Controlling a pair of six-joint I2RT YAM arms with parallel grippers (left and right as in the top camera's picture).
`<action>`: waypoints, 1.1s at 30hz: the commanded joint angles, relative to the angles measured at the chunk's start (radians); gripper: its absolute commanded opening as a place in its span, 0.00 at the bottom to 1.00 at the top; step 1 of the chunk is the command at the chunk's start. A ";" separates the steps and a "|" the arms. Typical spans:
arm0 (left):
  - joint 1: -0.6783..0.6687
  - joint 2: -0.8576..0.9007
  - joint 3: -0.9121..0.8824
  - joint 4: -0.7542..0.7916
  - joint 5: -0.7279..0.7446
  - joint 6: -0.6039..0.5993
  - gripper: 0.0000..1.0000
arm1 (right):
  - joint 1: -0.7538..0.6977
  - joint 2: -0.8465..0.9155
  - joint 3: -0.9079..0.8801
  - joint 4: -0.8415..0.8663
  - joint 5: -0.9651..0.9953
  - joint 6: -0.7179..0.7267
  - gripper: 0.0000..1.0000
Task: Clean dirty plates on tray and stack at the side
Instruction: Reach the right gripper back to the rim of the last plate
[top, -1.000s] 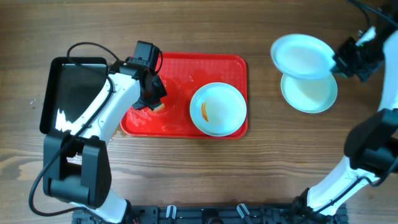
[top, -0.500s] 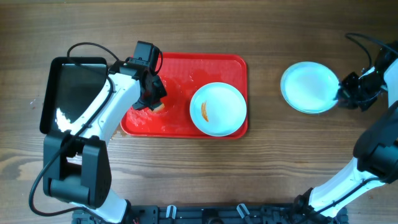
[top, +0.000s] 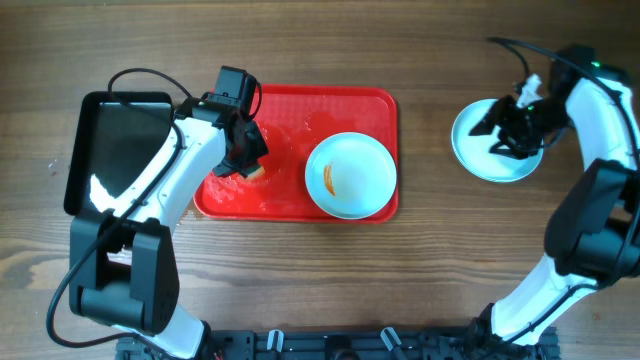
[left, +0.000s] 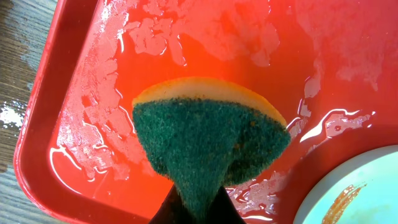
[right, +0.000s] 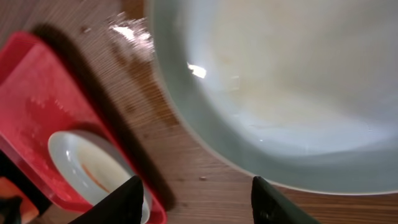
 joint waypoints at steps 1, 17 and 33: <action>-0.002 -0.008 -0.007 0.004 -0.014 -0.006 0.04 | 0.108 -0.092 -0.002 -0.008 -0.008 -0.050 0.71; -0.002 -0.008 -0.007 -0.004 -0.014 -0.006 0.04 | 0.558 -0.086 -0.225 0.187 0.255 0.248 0.40; -0.002 -0.008 -0.007 -0.005 -0.014 -0.006 0.04 | 0.559 -0.074 -0.293 0.277 0.212 0.247 0.34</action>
